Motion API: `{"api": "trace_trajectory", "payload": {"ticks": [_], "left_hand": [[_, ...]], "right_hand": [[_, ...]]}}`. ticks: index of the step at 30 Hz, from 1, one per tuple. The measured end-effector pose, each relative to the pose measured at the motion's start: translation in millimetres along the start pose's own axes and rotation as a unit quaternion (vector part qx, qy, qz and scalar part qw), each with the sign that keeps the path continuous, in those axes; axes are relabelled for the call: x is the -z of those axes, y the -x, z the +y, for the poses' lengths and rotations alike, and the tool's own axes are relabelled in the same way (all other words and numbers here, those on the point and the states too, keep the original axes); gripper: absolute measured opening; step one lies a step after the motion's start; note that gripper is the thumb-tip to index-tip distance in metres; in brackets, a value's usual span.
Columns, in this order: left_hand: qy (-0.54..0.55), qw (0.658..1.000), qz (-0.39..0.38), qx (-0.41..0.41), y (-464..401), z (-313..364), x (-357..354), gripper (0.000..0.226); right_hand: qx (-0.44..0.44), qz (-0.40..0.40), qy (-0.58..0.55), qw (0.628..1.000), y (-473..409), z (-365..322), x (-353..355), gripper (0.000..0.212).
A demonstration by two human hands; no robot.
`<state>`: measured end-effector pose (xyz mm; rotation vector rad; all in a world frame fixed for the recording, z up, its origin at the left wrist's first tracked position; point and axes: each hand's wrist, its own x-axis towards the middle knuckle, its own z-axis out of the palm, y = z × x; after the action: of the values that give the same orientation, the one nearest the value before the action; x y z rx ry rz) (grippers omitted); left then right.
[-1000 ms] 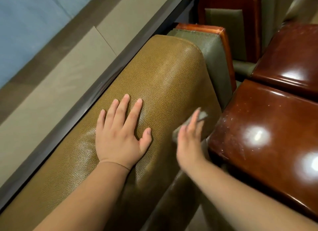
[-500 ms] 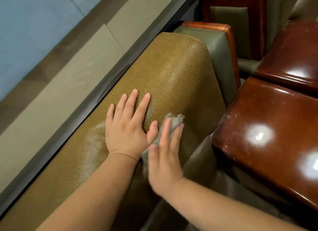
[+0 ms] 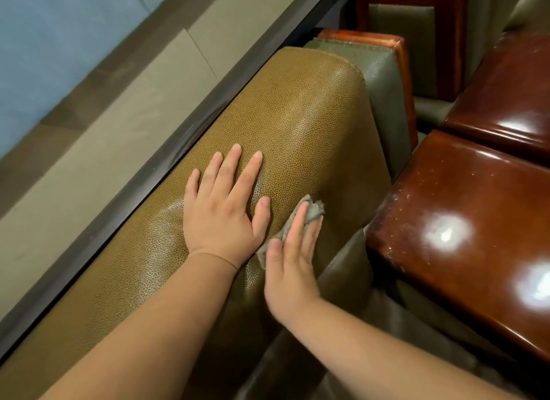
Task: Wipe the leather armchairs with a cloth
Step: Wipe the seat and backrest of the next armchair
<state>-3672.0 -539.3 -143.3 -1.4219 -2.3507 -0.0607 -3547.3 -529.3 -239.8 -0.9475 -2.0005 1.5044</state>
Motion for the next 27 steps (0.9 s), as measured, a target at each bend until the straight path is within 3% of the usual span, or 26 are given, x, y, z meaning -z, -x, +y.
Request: {"api": "trace_trajectory", "payload": {"ticks": [2,3,5,6,7,10,12,14,17,18,19,21,23,24,25,27], "left_hand": [[0.0,1.0,-0.002,0.0,-0.1,1.9,0.2,0.063],[0.0,1.0,-0.004,-0.001,0.3,2.6,0.5,0.063],[0.001,1.0,-0.004,-0.001,-2.3,2.1,0.0,0.064],[0.0,1.0,-0.008,-0.001,-4.8,0.9,-1.0,0.064],[0.001,1.0,-0.016,-0.001,-7.1,-0.7,-2.2,0.064],[0.014,0.999,-0.052,0.008,-6.9,-2.8,-4.6,0.064],[0.03,0.996,-0.082,0.01,-7.1,-2.9,-1.1,0.063],[0.052,0.993,-0.109,0.007,-13.8,0.5,7.9,0.062],[0.09,0.975,-0.2,-0.021,-5.9,-10.0,32.7,0.058],[0.092,0.971,-0.22,-0.03,12.3,-21.4,42.4,0.059],[0.083,0.971,-0.221,-0.041,36.9,-34.6,52.2,0.06],[0.06,0.978,-0.195,-0.047,81.9,-60.2,65.8,0.064],[0.051,0.983,-0.175,-0.019,106.0,-72.7,67.5,0.067],[0.041,0.985,-0.165,-0.011,108.5,-72.6,64.5,0.068],[0.023,0.988,-0.155,-0.009,108.0,-70.1,61.2,0.07],[-0.013,0.99,-0.143,-0.014,105.8,-66.8,54.7,0.074]], "right_hand": [[-0.041,0.047,0.02,0.998,-8.7,43.4,9.8,0.071],[-0.117,0.072,0.019,0.99,-15.7,65.1,16.0,0.069],[-0.253,0.088,-0.026,0.963,-27.9,70.1,23.8,0.069],[-0.264,0.089,-0.043,0.96,-31.2,55.0,20.8,0.071],[-0.236,0.091,-0.044,0.966,-30.3,33.2,14.3,0.072],[-0.046,0.034,-0.023,0.998,-7.4,-38.2,3.8,0.075],[-0.03,-0.018,-0.015,0.999,2.0,-39.3,5.5,0.074],[-0.037,0.0,0.04,0.999,-5.8,-8.0,12.8,0.072],[-0.294,0.043,0.001,0.955,-19.7,33.2,25.8,0.069],[-0.361,0.055,-0.019,0.931,-20.6,30.8,26.0,0.067],[-0.372,0.051,-0.019,0.926,-17.3,17.1,21.4,0.064],[-0.257,0.071,-0.021,0.964,-1.4,-29.6,2.2,0.057],[-0.011,0.063,0.015,0.998,30.2,-67.1,-23.3,0.054],[0.063,0.028,0.026,0.997,43.2,-71.1,-30.7,0.06],[0.091,0.001,0.036,0.995,48.9,-65.4,-33.1,0.067],[0.015,0.013,0.044,0.999,43.2,-23.9,-29.5,0.068]]}}
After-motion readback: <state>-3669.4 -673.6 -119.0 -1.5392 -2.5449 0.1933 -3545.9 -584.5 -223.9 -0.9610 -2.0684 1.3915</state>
